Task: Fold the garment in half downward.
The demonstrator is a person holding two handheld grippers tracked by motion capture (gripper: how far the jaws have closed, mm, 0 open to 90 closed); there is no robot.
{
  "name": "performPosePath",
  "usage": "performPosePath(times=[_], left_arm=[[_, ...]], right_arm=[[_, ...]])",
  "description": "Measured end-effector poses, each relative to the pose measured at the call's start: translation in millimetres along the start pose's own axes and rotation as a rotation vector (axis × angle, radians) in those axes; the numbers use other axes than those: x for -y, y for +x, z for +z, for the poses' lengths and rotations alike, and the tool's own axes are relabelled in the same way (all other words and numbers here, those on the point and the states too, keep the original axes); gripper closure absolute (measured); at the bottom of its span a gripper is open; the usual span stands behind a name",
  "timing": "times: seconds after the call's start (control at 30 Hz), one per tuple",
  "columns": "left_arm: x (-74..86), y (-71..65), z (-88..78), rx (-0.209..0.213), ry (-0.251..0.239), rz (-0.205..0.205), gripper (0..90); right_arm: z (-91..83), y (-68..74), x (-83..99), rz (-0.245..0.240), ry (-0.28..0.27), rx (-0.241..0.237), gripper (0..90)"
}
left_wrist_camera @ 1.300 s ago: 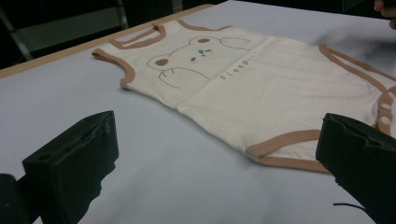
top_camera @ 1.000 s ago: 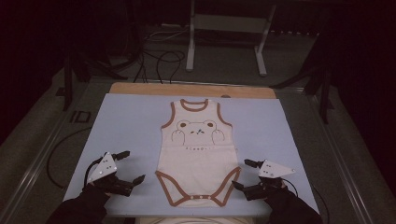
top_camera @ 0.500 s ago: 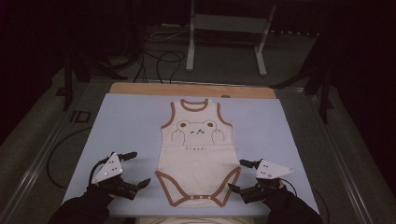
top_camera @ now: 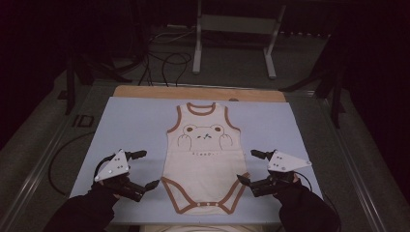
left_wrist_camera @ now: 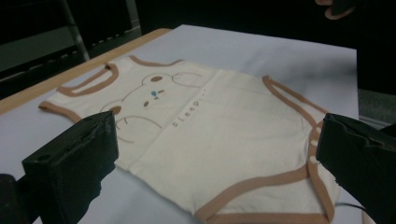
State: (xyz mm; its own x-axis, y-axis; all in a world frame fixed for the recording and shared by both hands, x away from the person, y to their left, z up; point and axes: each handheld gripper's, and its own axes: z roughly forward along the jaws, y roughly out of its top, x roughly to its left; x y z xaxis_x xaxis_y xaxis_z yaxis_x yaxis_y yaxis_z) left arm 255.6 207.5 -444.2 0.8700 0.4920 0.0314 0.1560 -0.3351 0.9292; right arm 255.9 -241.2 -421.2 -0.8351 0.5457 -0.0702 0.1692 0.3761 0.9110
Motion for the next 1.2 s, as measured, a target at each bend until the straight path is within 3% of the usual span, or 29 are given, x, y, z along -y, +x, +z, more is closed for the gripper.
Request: performPosePath(times=[0.5, 0.83, 1.2], left_arm=[[-23.2, 21.8, 3.1, -0.011, 0.009, -0.005, 0.0], [-27.6, 31.9, 16.7, -0.024, 0.044, -0.027, 0.0], [-30.4, 46.4, 37.6, -0.026, 0.087, -0.054, 0.0]], right_arm=[[1.0, -23.3, -37.0, -0.029, -0.034, 0.063, 9.0], [15.6, -41.2, -40.0, 0.004, -0.031, 0.076, 9.0], [39.8, -61.4, -28.1, 0.047, 0.016, 0.083, 9.1]])
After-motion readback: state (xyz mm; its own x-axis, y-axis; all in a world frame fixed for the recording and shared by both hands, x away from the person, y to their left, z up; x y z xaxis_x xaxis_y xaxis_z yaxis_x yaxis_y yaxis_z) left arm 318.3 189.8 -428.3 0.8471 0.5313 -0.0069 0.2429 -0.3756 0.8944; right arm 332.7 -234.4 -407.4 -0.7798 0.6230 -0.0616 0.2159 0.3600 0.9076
